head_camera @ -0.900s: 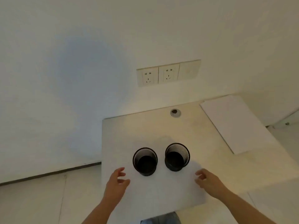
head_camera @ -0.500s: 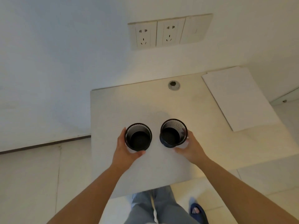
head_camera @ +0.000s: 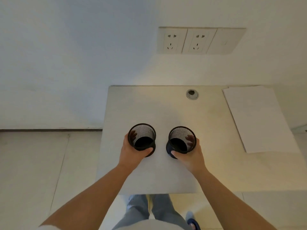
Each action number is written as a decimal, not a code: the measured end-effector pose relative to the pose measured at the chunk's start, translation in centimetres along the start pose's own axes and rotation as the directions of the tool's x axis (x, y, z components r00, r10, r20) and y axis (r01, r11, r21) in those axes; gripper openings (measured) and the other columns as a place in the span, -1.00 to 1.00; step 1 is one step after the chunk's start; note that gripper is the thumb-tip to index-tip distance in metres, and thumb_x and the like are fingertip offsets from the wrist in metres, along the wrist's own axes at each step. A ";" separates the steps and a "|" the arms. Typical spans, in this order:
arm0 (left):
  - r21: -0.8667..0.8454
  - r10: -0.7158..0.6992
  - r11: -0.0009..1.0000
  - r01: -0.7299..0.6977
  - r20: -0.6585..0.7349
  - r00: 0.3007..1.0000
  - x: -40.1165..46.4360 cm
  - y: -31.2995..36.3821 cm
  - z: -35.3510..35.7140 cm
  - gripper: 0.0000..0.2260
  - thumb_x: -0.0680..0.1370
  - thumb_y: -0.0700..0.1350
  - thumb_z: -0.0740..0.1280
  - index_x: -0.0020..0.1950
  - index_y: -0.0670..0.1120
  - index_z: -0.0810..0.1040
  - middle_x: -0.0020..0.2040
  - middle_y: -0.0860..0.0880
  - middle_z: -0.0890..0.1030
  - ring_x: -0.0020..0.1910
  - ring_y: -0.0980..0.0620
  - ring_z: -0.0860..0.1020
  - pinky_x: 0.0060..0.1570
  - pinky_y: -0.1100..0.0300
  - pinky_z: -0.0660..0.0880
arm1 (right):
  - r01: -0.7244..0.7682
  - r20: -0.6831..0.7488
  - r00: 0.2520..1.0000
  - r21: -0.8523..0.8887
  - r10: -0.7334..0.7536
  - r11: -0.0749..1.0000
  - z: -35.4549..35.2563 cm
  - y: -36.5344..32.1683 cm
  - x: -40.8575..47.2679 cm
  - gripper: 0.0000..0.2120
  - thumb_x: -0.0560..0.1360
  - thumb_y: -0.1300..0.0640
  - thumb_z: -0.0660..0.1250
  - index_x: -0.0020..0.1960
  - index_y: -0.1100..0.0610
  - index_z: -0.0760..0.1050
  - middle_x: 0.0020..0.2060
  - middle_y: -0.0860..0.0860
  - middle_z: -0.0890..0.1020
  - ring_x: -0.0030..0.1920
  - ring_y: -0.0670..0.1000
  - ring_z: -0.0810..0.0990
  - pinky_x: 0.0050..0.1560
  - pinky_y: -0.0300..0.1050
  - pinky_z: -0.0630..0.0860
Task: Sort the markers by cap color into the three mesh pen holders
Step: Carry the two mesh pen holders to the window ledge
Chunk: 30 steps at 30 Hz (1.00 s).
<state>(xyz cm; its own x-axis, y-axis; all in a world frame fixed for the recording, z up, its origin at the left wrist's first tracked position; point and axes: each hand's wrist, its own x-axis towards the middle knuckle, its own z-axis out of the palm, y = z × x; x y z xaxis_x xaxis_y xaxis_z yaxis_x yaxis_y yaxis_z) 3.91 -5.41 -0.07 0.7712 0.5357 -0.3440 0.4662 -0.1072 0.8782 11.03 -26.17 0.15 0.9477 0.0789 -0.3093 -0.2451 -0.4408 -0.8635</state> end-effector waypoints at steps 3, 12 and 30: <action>0.017 -0.030 0.999 0.031 -0.054 0.998 -1.1 0.1 -1.5 -0.23 0.22 -0.10 0.60 0.32 -0.02 0.30 0.24 0.07 0.44 0.22 0.09 0.42 0.20 0.19 0.38 | -0.030 0.081 0.996 0.060 0.025 0.998 0.3 -0.3 -0.3 -0.32 0.18 0.11 0.60 0.19 0.03 0.33 0.06 -0.08 0.50 0.09 -0.03 0.49 -0.01 -0.34 0.44; -0.162 -0.219 0.971 0.174 -0.322 0.921 -10.6 -4.0 -5.7 -0.33 0.21 -0.12 0.61 0.18 0.12 0.33 0.13 0.14 0.50 0.11 0.15 0.48 0.12 0.20 0.43 | -0.101 0.514 0.856 0.063 0.055 0.993 3.1 -1.4 -3.9 -0.50 0.34 0.23 0.50 0.22 0.18 0.41 0.07 0.07 0.57 0.07 0.02 0.55 -0.08 -0.29 0.44; -0.693 -0.719 0.682 0.233 -0.578 0.386 -36.1 -24.0 -20.5 -0.26 0.10 0.06 0.52 0.24 0.00 0.37 0.11 0.08 0.53 0.12 0.05 0.52 0.14 0.11 0.44 | 0.225 0.919 0.346 -0.279 0.191 0.934 23.0 -3.8 -22.6 -0.65 0.44 0.20 0.40 0.20 0.15 0.43 0.07 0.08 0.61 0.06 0.00 0.57 0.00 -0.22 0.46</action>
<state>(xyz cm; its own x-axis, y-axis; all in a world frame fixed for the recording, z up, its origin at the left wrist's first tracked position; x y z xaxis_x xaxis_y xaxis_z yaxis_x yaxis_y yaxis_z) -44.05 -4.97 -1.90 -0.2881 0.7681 -0.5719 0.1978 0.6321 0.7492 -14.12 -5.75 1.24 0.0936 0.7645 -0.6378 0.0413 -0.6430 -0.7647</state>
